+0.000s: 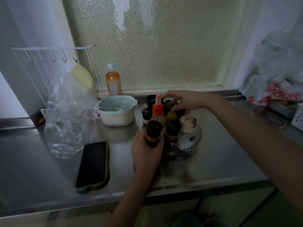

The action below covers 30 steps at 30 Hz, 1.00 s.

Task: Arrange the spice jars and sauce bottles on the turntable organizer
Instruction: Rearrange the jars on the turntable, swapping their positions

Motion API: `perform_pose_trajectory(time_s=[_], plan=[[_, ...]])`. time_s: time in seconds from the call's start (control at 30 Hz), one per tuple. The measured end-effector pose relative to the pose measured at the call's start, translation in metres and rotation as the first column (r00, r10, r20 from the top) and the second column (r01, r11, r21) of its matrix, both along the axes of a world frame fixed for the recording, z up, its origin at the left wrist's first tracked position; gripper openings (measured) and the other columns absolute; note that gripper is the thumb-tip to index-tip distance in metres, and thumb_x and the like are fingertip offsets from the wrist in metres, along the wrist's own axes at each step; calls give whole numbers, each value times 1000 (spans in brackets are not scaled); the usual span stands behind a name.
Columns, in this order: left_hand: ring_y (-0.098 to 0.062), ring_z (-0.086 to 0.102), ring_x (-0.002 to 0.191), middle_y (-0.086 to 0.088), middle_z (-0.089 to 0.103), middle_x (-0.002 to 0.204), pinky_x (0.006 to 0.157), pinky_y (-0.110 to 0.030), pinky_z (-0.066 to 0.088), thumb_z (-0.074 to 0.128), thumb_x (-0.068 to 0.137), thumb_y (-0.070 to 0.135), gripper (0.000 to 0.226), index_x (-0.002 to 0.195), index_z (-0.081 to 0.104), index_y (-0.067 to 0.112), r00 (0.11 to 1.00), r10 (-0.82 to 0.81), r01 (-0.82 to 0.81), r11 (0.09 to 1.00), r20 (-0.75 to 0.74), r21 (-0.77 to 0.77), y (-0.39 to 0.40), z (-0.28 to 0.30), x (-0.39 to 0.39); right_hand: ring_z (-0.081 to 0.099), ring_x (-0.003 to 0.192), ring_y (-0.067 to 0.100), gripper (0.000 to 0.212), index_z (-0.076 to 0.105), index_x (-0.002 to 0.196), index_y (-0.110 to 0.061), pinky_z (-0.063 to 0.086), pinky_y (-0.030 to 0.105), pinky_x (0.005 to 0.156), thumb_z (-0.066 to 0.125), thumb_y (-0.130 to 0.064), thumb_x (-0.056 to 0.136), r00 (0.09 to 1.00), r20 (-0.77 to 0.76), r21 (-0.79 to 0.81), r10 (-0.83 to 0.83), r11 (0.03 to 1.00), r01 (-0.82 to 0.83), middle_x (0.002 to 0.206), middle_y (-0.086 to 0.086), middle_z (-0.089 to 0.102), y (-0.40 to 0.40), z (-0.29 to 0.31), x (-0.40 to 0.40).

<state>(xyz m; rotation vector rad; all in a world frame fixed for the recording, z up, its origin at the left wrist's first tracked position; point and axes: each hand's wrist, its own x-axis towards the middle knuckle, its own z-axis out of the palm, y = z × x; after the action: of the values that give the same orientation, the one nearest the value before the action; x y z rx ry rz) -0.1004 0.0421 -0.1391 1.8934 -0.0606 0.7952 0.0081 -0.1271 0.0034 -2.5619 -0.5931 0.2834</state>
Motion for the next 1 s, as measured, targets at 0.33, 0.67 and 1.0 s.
perform_pose_trajectory(time_s=[0.33, 0.67, 1.0], plan=[[0, 51, 76, 15, 56, 82, 63, -11, 36, 72, 72, 38, 22, 84, 59, 25, 1000, 8, -8, 1000, -3, 11, -1, -3, 4, 67, 80, 13, 41, 52, 106, -39, 53, 22, 54, 71, -49, 71, 987, -71, 22, -147, 989, 149, 95, -6, 67, -45, -6, -79], [-12, 56, 82, 8, 60, 83, 61, -17, 37, 70, 74, 39, 21, 81, 56, 25, 997, 11, -9, 999, -76, 36, 2, -7, 5, 59, 78, 18, 40, 52, 103, -33, 56, 36, 65, 72, -15, 73, 826, 292, 645, -482, 737, 202, 94, -6, 58, -40, -43, -96], [-14, 58, 82, 6, 61, 84, 63, -26, 43, 72, 74, 36, 21, 81, 56, 23, 997, -1, 2, 1000, -81, 19, 0, -7, 5, 56, 66, 19, 58, 40, 122, -27, 54, 38, 58, 69, -19, 72, 783, 299, 541, -546, 773, 332, 80, 3, 55, -55, -27, -46]])
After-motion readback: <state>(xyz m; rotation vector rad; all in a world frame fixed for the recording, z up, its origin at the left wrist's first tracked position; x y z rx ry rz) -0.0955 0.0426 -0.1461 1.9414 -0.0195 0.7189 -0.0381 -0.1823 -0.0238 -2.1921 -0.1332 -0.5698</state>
